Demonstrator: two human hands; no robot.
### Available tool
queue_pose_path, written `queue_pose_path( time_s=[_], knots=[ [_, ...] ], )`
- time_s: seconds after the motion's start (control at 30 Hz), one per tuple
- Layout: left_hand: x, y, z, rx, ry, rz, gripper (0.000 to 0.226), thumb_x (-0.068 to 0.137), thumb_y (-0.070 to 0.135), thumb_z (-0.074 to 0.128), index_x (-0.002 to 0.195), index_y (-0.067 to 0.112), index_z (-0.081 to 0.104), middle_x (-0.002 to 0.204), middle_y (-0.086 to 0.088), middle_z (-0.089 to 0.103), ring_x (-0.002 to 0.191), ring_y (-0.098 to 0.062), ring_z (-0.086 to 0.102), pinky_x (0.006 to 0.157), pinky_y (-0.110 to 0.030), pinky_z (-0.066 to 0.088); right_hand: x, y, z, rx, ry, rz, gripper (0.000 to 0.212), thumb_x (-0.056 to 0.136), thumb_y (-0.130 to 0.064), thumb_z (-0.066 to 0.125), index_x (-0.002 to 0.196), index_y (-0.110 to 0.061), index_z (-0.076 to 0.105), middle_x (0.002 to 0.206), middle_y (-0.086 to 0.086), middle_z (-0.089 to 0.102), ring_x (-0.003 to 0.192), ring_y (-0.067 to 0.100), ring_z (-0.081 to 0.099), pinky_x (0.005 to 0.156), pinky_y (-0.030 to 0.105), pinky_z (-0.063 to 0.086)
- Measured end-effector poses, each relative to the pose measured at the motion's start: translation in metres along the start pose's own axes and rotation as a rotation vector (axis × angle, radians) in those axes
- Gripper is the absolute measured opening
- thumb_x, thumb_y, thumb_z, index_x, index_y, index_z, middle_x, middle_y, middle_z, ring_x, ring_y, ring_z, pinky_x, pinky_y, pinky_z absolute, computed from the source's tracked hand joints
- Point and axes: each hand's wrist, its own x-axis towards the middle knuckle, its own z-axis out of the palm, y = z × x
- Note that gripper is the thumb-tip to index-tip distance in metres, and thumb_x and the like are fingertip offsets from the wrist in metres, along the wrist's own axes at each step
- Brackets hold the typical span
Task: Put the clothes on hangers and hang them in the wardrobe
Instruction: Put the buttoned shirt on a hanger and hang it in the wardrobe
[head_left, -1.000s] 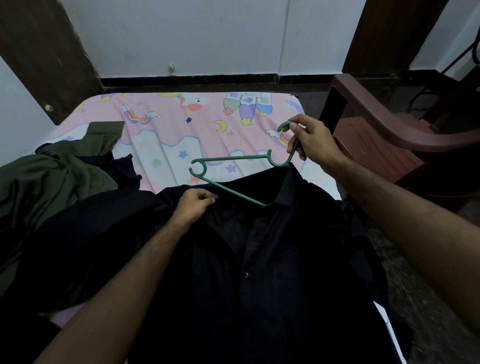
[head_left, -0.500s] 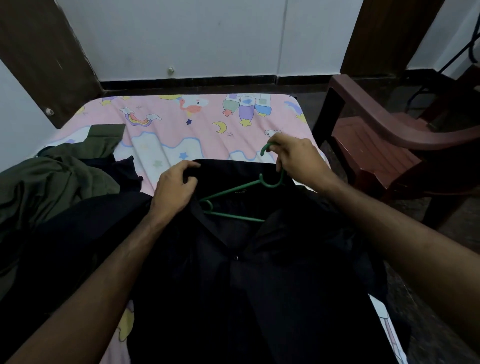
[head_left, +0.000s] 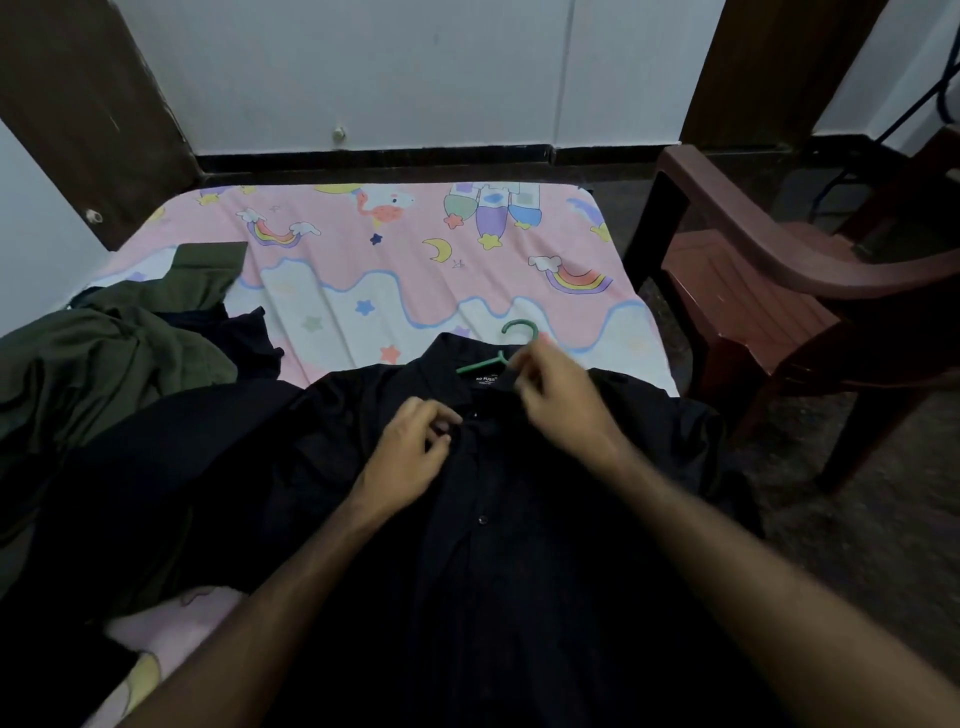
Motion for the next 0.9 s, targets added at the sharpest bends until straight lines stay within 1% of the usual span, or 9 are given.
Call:
queue_pose_path(
  time_s=[0.07, 0.17, 0.3, 0.4, 0.53, 0.67, 0.77, 0.83, 0.9],
  knots=[
    [-0.008, 0.003, 0.015, -0.031, -0.057, -0.011, 0.028, 0.084, -0.004, 0.064, 0.104, 0.015, 0.069, 0.095, 0.001, 0.056, 0.080, -0.008, 0.060, 0.079, -0.010, 0.044, -0.035, -0.004, 0.022, 0.018, -0.096, 0.033, 0.014, 0.086, -0.008, 0.063, 0.093, -0.020, 0.065, 0.081, -0.010, 0.065, 0.077, 0.009, 0.061, 0.075, 0.030, 0.052],
    [-0.012, 0.007, 0.029, 0.017, -0.106, -0.057, 0.026, 0.085, 0.002, 0.064, 0.107, 0.016, 0.065, 0.102, 0.003, 0.054, 0.085, -0.007, 0.060, 0.083, -0.022, 0.050, -0.057, -0.002, 0.049, 0.009, -0.159, 0.247, 0.010, 0.084, -0.021, 0.069, 0.093, -0.021, 0.063, 0.082, -0.006, 0.068, 0.081, 0.016, 0.067, 0.076, 0.037, 0.055],
    [-0.018, 0.008, 0.029, 0.084, -0.084, -0.118, 0.023, 0.086, -0.003, 0.061, 0.099, 0.016, 0.063, 0.104, 0.003, 0.052, 0.089, -0.006, 0.058, 0.079, -0.017, 0.048, -0.058, -0.014, 0.061, -0.115, -0.093, 0.394, 0.039, 0.082, -0.041, 0.075, 0.104, -0.016, 0.057, 0.099, 0.001, 0.066, 0.091, 0.023, 0.065, 0.072, 0.033, 0.049],
    [-0.021, 0.006, 0.028, 0.114, -0.078, -0.146, 0.022, 0.087, -0.004, 0.062, 0.098, 0.015, 0.065, 0.104, 0.003, 0.051, 0.091, -0.009, 0.058, 0.079, -0.020, 0.048, -0.059, -0.024, 0.073, -0.282, -0.077, 0.400, 0.047, 0.087, -0.039, 0.073, 0.116, -0.008, 0.053, 0.116, 0.009, 0.061, 0.103, 0.027, 0.065, 0.077, 0.033, 0.049],
    [-0.018, 0.004, 0.032, 0.120, -0.069, -0.152, 0.013, 0.086, 0.011, 0.069, 0.097, 0.018, 0.069, 0.098, 0.004, 0.051, 0.091, -0.014, 0.056, 0.088, -0.031, 0.051, -0.062, -0.025, 0.074, -0.319, -0.022, 0.389, 0.031, 0.090, -0.021, 0.064, 0.114, -0.004, 0.055, 0.116, 0.012, 0.063, 0.102, 0.029, 0.065, 0.075, 0.032, 0.046],
    [-0.011, 0.011, 0.037, 0.074, -0.032, -0.286, 0.010, 0.081, 0.033, 0.077, 0.085, 0.029, 0.069, 0.084, 0.011, 0.056, 0.085, -0.013, 0.059, 0.083, -0.041, 0.054, -0.068, -0.013, 0.065, -0.135, 0.029, 0.416, 0.019, 0.087, -0.024, 0.065, 0.100, -0.010, 0.065, 0.101, 0.004, 0.067, 0.092, 0.023, 0.065, 0.077, 0.032, 0.049],
    [-0.001, 0.022, 0.040, 0.045, -0.062, -0.487, 0.011, 0.080, 0.039, 0.075, 0.077, 0.030, 0.070, 0.076, 0.015, 0.067, 0.088, -0.010, 0.065, 0.089, -0.041, 0.053, -0.071, -0.007, 0.056, 0.079, 0.085, 0.492, 0.013, 0.085, -0.023, 0.064, 0.092, -0.014, 0.071, 0.087, -0.003, 0.071, 0.084, 0.016, 0.067, 0.076, 0.030, 0.053],
    [0.006, 0.024, 0.039, 0.009, -0.073, -0.558, 0.010, 0.080, 0.036, 0.075, 0.072, 0.031, 0.071, 0.077, 0.015, 0.071, 0.089, -0.010, 0.068, 0.089, -0.037, 0.053, -0.070, -0.005, 0.050, 0.210, 0.093, 0.535, 0.009, 0.083, -0.021, 0.064, 0.086, -0.016, 0.071, 0.079, -0.003, 0.072, 0.076, 0.014, 0.069, 0.073, 0.030, 0.056],
    [0.007, 0.026, 0.037, -0.102, -0.067, -0.590, 0.010, 0.081, 0.029, 0.078, 0.072, 0.028, 0.073, 0.076, 0.011, 0.072, 0.080, -0.008, 0.067, 0.076, -0.026, 0.053, -0.066, -0.004, 0.043, 0.362, 0.058, 0.581, 0.005, 0.084, -0.017, 0.066, 0.083, -0.014, 0.070, 0.076, 0.000, 0.073, 0.066, 0.015, 0.072, 0.067, 0.031, 0.060]
  ],
)
